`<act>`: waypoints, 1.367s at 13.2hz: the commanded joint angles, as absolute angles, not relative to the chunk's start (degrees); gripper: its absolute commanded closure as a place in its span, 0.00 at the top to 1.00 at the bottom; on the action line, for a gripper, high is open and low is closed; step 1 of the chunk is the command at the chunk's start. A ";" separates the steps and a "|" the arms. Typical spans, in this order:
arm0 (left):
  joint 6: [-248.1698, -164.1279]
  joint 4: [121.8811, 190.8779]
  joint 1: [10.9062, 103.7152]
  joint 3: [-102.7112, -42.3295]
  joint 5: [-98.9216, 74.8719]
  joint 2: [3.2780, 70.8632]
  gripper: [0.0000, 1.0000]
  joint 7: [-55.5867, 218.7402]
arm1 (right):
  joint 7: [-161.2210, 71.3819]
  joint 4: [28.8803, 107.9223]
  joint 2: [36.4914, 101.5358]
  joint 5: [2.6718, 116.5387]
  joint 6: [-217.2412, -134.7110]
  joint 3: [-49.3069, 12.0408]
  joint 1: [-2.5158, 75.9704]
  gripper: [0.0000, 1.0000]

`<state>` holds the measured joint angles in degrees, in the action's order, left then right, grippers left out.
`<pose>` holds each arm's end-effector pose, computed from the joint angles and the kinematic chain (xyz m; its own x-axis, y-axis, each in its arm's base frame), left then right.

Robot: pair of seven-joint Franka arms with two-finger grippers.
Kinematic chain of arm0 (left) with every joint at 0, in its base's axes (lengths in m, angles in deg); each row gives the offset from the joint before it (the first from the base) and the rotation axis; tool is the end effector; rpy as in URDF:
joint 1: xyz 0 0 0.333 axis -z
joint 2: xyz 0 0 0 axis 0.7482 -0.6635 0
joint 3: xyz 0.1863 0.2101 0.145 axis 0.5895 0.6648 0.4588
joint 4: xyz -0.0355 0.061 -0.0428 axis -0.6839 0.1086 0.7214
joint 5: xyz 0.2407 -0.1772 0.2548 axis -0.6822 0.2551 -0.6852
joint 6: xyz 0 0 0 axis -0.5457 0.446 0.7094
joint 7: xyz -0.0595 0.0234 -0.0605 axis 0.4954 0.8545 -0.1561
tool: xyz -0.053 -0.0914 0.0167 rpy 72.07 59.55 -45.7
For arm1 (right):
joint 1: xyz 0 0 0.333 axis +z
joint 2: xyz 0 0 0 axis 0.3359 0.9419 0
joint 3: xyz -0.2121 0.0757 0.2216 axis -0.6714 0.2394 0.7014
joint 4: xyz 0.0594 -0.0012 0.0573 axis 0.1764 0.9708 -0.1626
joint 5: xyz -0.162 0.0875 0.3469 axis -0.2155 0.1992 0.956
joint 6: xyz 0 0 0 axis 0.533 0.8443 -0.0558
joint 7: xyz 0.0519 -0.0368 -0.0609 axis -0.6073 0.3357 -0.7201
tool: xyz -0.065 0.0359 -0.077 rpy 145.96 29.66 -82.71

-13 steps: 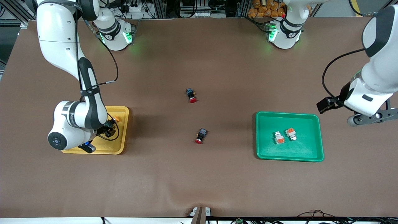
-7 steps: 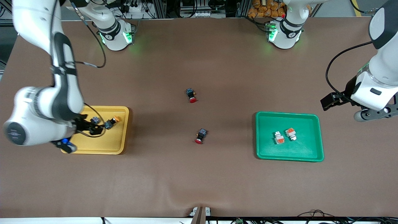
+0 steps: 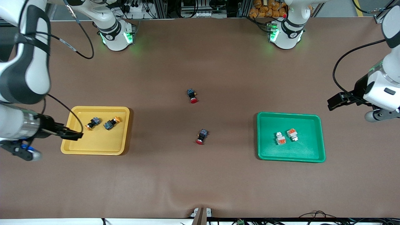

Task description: Place green and yellow buttons in trays

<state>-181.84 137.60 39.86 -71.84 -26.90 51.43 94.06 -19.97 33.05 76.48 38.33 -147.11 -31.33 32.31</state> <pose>0.6130 -0.0671 0.5946 0.9841 0.1746 0.0320 0.1757 -0.9838 -0.0353 0.6938 0.0227 0.5082 0.9097 -0.3887 -0.1460 -0.4009 -0.9138 -0.0655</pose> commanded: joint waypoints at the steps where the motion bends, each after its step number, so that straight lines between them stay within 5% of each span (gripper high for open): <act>1: -180.66 137.44 39.47 -72.12 -25.76 52.23 1.00 92.70 | -20.90 30.73 73.34 39.44 -144.47 -27.70 28.34 1.00; 3: -180.57 137.70 39.47 -72.21 -25.76 53.28 1.00 92.70 | -21.26 31.17 70.34 39.83 -142.46 -20.69 24.13 1.00; 11: -178.46 138.32 39.47 -72.39 -25.85 53.82 1.00 92.27 | -45.47 31.86 56.47 25.05 -128.67 -14.78 19.20 1.00; 18: -178.46 138.14 39.47 -72.48 -25.76 54.96 1.00 91.04 | -47.18 52.05 44.17 24.87 -135.66 -10.02 14.88 1.00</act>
